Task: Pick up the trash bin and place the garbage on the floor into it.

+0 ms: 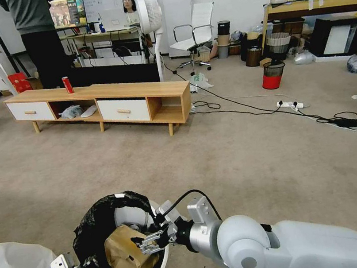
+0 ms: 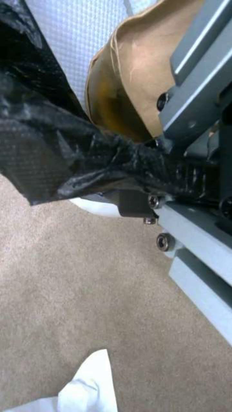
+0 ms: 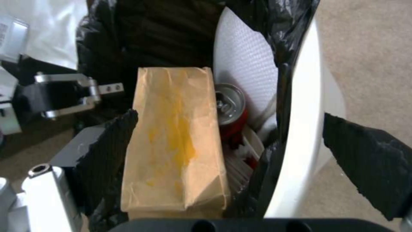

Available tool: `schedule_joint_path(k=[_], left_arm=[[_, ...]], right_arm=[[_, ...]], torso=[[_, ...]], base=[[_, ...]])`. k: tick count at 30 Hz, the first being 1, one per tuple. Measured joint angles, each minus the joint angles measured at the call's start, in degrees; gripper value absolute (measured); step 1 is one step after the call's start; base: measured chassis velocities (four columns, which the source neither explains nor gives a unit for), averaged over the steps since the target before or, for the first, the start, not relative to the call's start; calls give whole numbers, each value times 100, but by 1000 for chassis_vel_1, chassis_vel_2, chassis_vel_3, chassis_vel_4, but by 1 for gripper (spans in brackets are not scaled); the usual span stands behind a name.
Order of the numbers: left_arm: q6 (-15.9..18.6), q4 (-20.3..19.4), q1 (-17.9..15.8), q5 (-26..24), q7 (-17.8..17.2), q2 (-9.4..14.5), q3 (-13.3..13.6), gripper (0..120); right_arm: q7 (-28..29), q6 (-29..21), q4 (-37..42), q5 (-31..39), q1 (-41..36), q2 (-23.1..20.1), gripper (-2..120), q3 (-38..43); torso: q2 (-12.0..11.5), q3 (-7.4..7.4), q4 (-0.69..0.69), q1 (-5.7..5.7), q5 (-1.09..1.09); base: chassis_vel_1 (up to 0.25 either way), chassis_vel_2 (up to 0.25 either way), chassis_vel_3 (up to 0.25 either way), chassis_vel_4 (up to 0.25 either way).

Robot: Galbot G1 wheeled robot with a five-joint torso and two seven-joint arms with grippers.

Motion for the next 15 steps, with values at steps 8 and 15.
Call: schedule_joint_path(k=[8, 15], left_arm=[[3, 35, -30, 1, 21, -7, 25, 0], [3, 53, -45, 20, 22, -14, 36, 0]], right_arm=[[302, -254, -24, 11, -82, -93, 100, 56], [438, -371, 17, 55, -91, -124, 100, 94]], torso=[[0, 0, 0, 0, 0], [0, 0, 0, 0, 0]], base=[[0, 0, 0, 0], [0, 0, 0, 0]])
